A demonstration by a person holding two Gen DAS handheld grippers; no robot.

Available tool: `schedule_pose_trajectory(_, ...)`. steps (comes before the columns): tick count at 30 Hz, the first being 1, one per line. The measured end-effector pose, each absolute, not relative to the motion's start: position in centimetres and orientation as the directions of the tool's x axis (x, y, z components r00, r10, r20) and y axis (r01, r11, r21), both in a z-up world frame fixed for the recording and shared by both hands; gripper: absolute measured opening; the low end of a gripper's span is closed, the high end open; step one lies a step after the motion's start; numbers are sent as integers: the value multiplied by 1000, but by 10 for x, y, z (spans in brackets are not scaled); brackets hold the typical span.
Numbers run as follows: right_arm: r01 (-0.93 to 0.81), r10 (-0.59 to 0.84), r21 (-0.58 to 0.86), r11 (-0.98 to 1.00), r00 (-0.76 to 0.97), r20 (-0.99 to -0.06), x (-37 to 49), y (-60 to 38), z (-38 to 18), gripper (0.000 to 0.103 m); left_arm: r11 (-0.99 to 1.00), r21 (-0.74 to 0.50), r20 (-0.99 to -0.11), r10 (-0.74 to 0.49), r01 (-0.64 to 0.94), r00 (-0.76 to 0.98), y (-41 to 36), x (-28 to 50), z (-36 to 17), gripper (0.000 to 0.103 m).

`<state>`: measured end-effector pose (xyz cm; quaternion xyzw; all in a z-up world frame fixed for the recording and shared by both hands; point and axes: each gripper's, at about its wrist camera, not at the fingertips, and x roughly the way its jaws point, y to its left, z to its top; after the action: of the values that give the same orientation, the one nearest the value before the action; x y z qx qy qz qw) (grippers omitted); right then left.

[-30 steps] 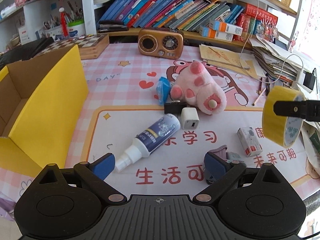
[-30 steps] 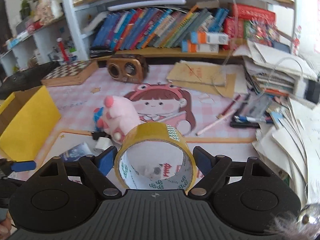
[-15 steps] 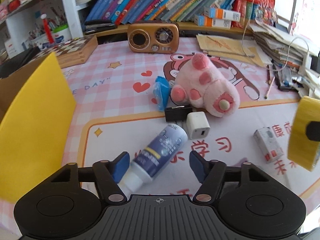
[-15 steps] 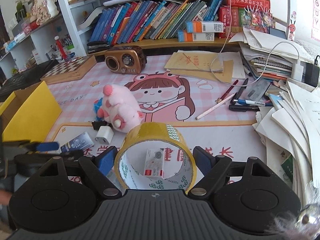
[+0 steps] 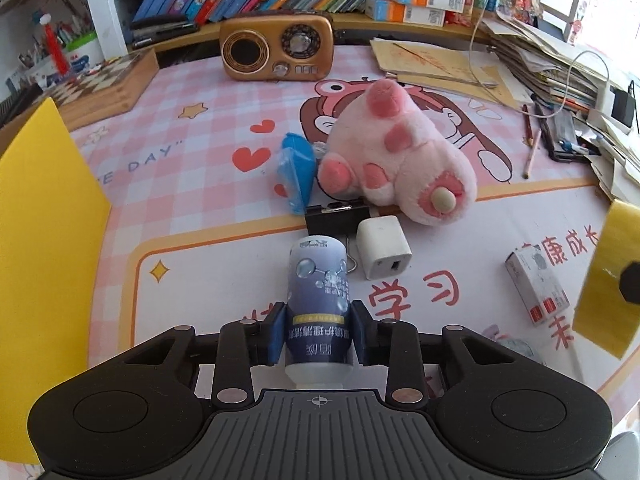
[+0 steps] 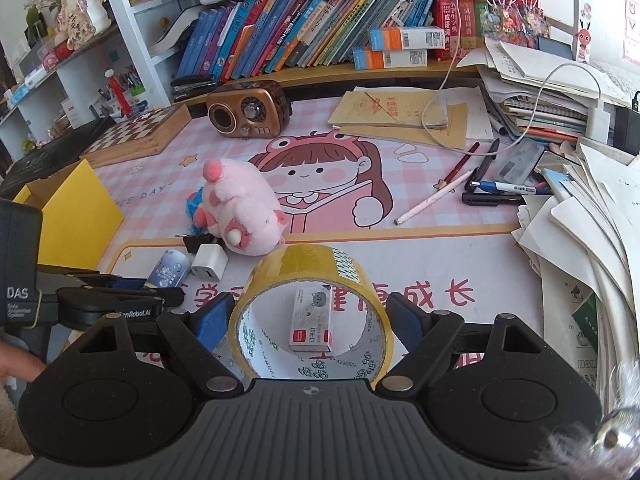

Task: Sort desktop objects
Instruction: 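Lift the tape roll with the right tool while the left tool grasps the glue bottle, then carry the tape roll and glue bottle with both tools toward the yellow box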

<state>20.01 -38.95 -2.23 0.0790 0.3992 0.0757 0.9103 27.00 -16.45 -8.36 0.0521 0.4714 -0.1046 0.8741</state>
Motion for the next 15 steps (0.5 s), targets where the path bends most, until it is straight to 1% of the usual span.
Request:
schedule_pose_trajectory(4,-63,195,206,977,666,-720,199,-391,-26,81,972,-10,-829,-139,233,542,-165,270,-84,31)
schedule_pose_trajectory(8,-58,190,205,977,672,-716,196,-391,-26,81,977,-49,-818,-158,206,554,-159,264,-81,31)
schedule_pose_trajectory(10,-57,186,202,978,681,-708,194,-391,-23,81,979,-61,-799,-164,194,578,-156,257,-73,31)
schedule_pose_trajectory(15,-63,181,194,979,702,-689,185,-386,-15,81,972,-130,-734,-226,195,641,-148,230,-39,31)
